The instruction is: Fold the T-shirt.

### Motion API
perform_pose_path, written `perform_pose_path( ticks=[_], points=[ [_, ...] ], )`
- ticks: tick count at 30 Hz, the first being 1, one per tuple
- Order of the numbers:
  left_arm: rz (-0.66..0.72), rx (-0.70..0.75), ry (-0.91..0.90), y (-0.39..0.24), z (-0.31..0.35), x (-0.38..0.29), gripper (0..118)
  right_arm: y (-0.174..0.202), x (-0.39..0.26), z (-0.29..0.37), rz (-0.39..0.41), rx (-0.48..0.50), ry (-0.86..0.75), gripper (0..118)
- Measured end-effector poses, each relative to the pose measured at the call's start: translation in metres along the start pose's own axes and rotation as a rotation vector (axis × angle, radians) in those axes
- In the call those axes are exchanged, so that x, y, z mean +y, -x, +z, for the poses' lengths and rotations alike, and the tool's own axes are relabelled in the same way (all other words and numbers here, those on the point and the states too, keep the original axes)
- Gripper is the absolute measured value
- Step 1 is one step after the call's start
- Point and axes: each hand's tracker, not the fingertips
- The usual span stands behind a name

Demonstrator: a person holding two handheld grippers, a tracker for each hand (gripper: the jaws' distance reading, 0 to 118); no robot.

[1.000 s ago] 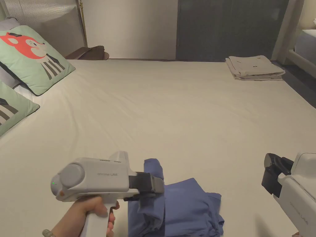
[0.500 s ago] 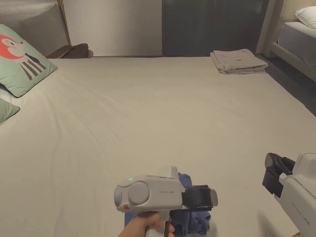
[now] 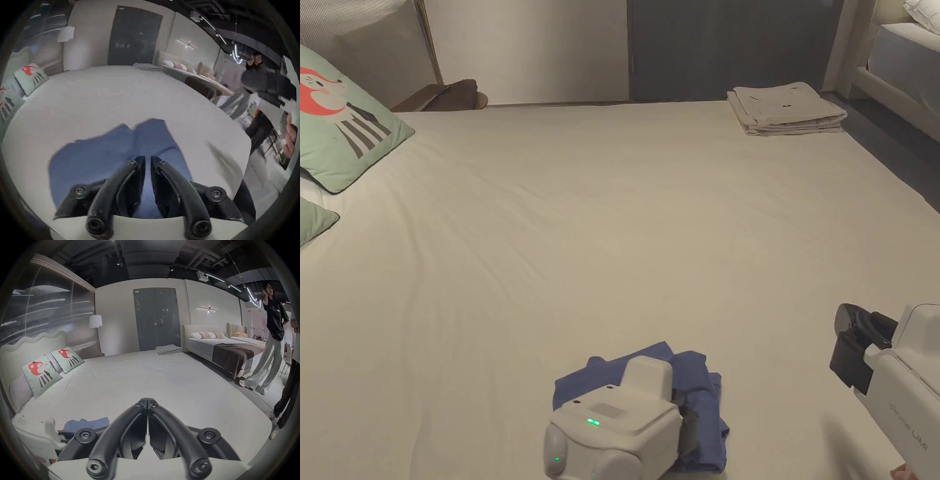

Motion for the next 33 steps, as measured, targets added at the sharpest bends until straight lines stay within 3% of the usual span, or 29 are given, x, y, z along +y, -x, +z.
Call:
perform_pose_path(
  ticks=[12, 20, 24, 28, 30, 33],
  points=[
    [0.031, 0.051, 0.109, -0.013, -0.042, 0.016, 5, -0.001, -0.005, 0.003, -0.021, -0.006, 0.032, 0],
    [0.209, -0.041, -0.063, 0.024, 0.024, 0.026, 6, 0.015, -0.013, -0.009, 0.029, 0.086, 0.083, 0],
    [0.328, -0.044, -0.138, 0.070, 0.065, 0.028, 6, 0.044, -0.019, -0.029, 0.060, 0.213, 0.210, 0],
    [0.443, -0.029, -0.153, 0.112, 0.097, 0.018, 6, 0.068, -0.039, -0.068, 0.051, 0.344, 0.439, 0],
    [0.509, -0.038, -0.146, 0.133, 0.107, 0.009, 6, 0.077, -0.053, -0.088, 0.059, 0.347, 0.555, 0],
    [0.625, -0.093, -0.139, 0.161, 0.116, -0.006, 7, 0.078, -0.065, -0.106, 0.141, 0.315, 0.658, 0]
  ],
)
